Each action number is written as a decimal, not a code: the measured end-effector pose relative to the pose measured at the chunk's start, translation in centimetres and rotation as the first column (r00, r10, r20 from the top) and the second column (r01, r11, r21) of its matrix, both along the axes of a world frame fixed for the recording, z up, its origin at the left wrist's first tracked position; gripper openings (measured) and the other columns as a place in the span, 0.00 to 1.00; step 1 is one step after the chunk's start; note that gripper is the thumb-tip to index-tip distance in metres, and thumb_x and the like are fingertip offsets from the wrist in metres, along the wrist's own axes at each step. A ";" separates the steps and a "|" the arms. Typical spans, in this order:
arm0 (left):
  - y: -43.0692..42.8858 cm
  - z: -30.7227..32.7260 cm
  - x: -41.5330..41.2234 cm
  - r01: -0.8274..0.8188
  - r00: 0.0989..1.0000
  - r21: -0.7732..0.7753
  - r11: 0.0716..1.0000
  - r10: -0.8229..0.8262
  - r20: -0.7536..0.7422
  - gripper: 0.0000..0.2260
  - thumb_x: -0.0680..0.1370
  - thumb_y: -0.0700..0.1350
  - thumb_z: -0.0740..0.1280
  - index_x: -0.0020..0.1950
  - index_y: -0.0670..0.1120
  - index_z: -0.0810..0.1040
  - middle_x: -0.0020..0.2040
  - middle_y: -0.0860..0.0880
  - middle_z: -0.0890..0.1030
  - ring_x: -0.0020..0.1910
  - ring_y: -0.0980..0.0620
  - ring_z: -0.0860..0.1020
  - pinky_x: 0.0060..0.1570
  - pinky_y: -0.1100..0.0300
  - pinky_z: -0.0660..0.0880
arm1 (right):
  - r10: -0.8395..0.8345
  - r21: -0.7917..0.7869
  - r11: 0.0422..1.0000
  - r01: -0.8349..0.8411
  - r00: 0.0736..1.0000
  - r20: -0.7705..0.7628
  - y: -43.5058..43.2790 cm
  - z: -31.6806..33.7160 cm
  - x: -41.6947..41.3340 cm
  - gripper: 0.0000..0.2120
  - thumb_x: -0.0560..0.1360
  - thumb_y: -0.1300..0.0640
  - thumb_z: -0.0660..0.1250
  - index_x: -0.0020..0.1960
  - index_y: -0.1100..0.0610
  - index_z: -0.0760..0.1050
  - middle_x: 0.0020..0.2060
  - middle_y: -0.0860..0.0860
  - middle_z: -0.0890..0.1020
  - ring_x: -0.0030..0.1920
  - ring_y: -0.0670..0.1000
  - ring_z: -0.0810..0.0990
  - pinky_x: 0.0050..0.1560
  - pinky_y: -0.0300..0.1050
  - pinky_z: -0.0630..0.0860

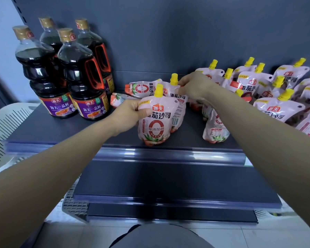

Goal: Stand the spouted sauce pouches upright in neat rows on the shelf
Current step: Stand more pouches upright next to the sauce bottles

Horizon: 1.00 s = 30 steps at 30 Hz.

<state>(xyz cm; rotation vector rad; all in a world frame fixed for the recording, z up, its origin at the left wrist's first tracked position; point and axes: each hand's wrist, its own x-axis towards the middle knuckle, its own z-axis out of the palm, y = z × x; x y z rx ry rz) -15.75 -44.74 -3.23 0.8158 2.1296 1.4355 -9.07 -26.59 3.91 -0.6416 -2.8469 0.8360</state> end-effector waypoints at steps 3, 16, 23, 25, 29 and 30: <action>0.2 0.0 -0.2 0.013 1.000 -0.014 1.000 -0.013 -0.027 0.09 0.79 0.41 0.62 0.56 0.45 0.79 0.52 0.48 0.81 0.52 0.49 0.79 0.55 0.54 0.76 | 0.016 0.028 0.999 -0.016 1.000 0.027 -0.1 0.2 -0.3 0.15 0.78 0.61 0.63 0.63 0.60 0.76 0.59 0.55 0.79 0.51 0.51 0.75 0.49 0.41 0.69; 0.2 -0.2 -1.4 -0.080 0.997 -0.043 0.996 0.081 0.007 0.06 0.79 0.42 0.63 0.48 0.44 0.80 0.49 0.45 0.82 0.52 0.44 0.80 0.53 0.48 0.78 | 0.055 -0.060 0.997 -0.051 0.995 0.079 0.7 0.4 -0.3 0.14 0.75 0.62 0.66 0.61 0.62 0.77 0.52 0.54 0.81 0.49 0.52 0.79 0.48 0.42 0.79; -1.7 -0.2 -4.2 -0.422 0.890 -0.059 0.905 0.425 0.161 0.08 0.80 0.40 0.60 0.43 0.43 0.75 0.37 0.47 0.78 0.35 0.50 0.77 0.27 0.58 0.79 | 0.020 0.120 0.993 -0.020 1.000 0.001 0.3 -0.3 -1.2 0.12 0.76 0.61 0.64 0.56 0.65 0.80 0.53 0.61 0.82 0.55 0.59 0.79 0.56 0.49 0.75; -2.3 -0.5 -4.8 -0.446 0.860 -0.110 0.888 0.459 0.223 0.09 0.80 0.38 0.59 0.40 0.44 0.72 0.37 0.46 0.77 0.34 0.50 0.77 0.23 0.60 0.77 | 0.007 0.133 0.991 -0.002 0.999 -0.036 0.1 -0.6 -1.7 0.13 0.76 0.61 0.64 0.55 0.67 0.80 0.53 0.62 0.82 0.55 0.60 0.79 0.58 0.52 0.76; -2.9 -1.4 -4.9 -0.426 0.810 -0.182 0.886 0.463 0.359 0.02 0.79 0.37 0.60 0.49 0.39 0.72 0.39 0.45 0.78 0.36 0.49 0.77 0.24 0.59 0.78 | -0.031 0.088 0.995 0.037 0.997 -0.067 -0.2 -1.1 -2.5 0.12 0.76 0.60 0.64 0.53 0.67 0.80 0.51 0.62 0.82 0.46 0.56 0.77 0.54 0.51 0.76; -2.9 -1.6 -4.8 -0.439 0.802 -0.169 0.882 0.470 0.368 0.04 0.79 0.35 0.61 0.52 0.39 0.72 0.39 0.45 0.78 0.37 0.49 0.77 0.25 0.59 0.79 | -0.038 0.064 0.997 0.043 0.996 -0.080 -0.3 -1.1 -2.6 0.11 0.76 0.61 0.64 0.53 0.67 0.80 0.50 0.62 0.82 0.47 0.56 0.78 0.54 0.51 0.76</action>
